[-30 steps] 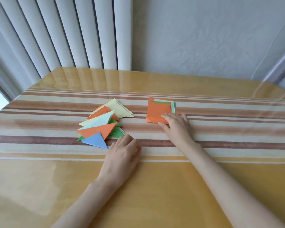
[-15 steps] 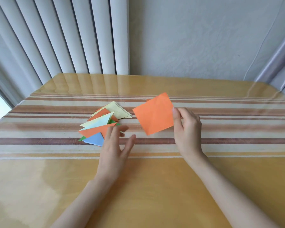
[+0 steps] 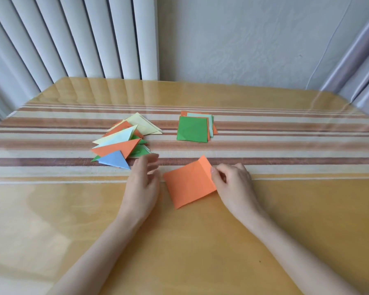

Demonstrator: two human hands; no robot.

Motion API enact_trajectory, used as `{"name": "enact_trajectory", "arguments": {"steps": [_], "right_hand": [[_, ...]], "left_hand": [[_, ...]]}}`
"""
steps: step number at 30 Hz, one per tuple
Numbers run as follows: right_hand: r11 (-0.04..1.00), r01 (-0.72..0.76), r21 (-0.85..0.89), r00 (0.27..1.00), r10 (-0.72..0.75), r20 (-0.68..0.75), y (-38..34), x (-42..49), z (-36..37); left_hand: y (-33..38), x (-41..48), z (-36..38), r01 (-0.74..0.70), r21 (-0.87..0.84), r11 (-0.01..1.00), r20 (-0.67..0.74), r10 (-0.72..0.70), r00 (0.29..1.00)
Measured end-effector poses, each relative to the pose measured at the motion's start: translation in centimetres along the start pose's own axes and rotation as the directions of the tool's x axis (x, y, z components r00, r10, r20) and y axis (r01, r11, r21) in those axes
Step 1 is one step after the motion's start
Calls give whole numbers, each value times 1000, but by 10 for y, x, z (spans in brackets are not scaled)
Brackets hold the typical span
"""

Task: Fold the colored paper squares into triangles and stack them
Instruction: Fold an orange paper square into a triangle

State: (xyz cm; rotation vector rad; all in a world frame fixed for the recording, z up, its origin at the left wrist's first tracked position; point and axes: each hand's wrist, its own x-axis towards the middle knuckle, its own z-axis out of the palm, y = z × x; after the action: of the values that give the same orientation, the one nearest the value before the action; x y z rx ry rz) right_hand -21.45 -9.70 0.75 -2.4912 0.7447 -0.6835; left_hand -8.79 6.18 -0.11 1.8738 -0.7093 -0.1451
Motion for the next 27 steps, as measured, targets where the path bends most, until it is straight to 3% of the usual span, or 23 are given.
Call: {"name": "enact_trajectory", "arguments": {"steps": [4, 8, 10, 12, 15, 24, 27], "right_hand": [[969, 114, -217, 989, -133, -71, 9, -1, 7], [912, 153, -381, 971, -210, -112, 6, -2, 11], [875, 310, -373, 949, -310, 62, 5, -2, 7], [819, 495, -290, 855, -399, 331, 2, 1, 0], [874, 453, -175, 815, -327, 479, 2, 5, -5], [876, 210, -435, 955, -88, 283, 1, 1, -3], [903, 259, -342, 963, -214, 164, 4, -4, -6]], "left_hand": [[-7, -4, 3, -317, 276, 907, 240, 255, 937], [-6, -10, 7, -448, 454, 770, 375, 291, 880], [-7, -11, 8, -454, 468, 758, 375, 295, 879], [-7, -11, 8, -458, 488, 743, 387, 287, 877], [-6, -13, 7, -443, 500, 744, 397, 258, 881], [-12, -22, -14, -496, 437, 750, 480, 272, 834], [-11, -27, -20, -489, 430, 759, 485, 263, 834]]}}
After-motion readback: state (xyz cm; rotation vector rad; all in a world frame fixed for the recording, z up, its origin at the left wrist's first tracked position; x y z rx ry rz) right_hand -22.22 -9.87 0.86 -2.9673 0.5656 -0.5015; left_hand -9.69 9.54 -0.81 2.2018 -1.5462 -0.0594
